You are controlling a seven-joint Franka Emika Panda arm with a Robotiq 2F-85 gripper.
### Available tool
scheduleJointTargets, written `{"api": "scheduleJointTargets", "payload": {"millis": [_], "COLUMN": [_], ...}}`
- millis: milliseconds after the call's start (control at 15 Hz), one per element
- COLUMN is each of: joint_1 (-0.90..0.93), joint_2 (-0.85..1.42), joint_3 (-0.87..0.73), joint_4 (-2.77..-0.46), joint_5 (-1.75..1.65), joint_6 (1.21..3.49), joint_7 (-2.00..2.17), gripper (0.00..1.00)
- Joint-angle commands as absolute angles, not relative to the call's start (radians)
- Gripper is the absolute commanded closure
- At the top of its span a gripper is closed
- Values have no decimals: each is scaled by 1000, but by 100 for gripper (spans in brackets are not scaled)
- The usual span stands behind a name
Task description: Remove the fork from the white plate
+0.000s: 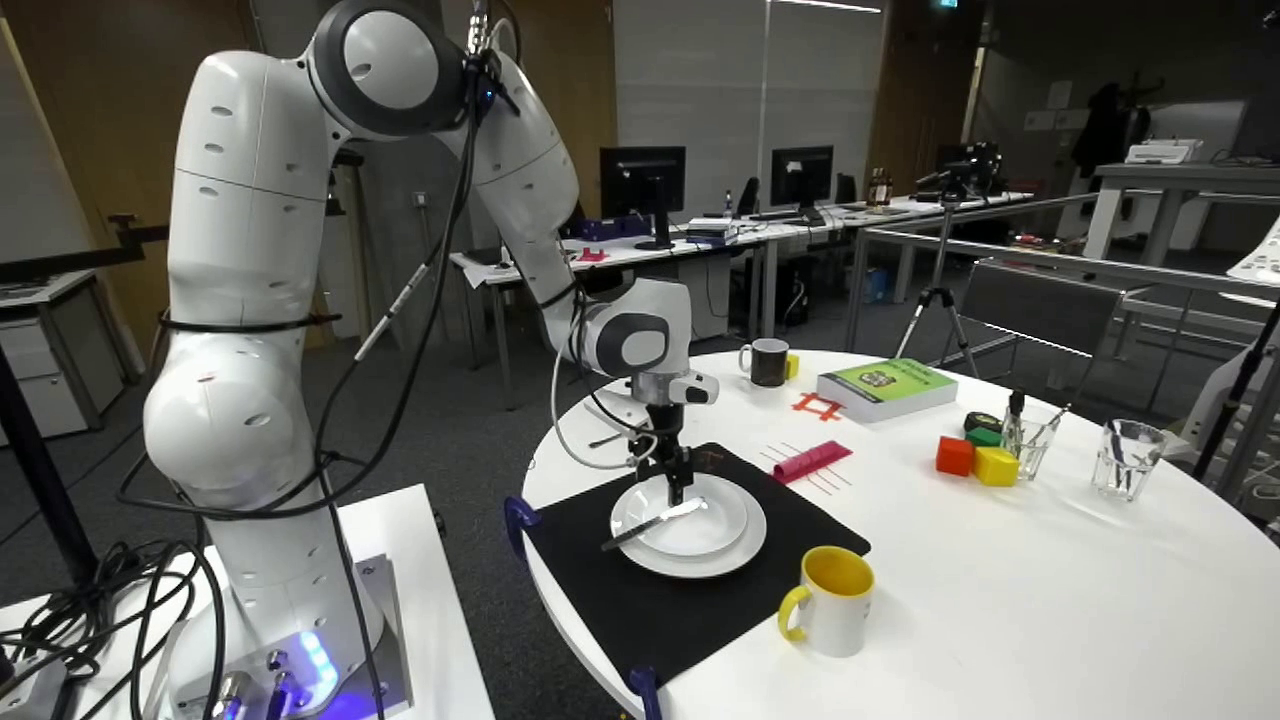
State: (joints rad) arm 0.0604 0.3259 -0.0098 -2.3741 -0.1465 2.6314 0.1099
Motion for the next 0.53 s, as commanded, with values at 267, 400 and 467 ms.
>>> {"api": "scheduleJointTargets", "payload": {"millis": [267,400,467], "joint_1": [-25,-30,-31], "joint_2": [277,276,276], "joint_3": [49,50,49], "joint_4": [-2422,-2420,-2420], "joint_5": [29,42,45], "joint_6": [2621,2603,2596], "joint_7": [-109,-124,-126], "gripper": [0,0,0]}}
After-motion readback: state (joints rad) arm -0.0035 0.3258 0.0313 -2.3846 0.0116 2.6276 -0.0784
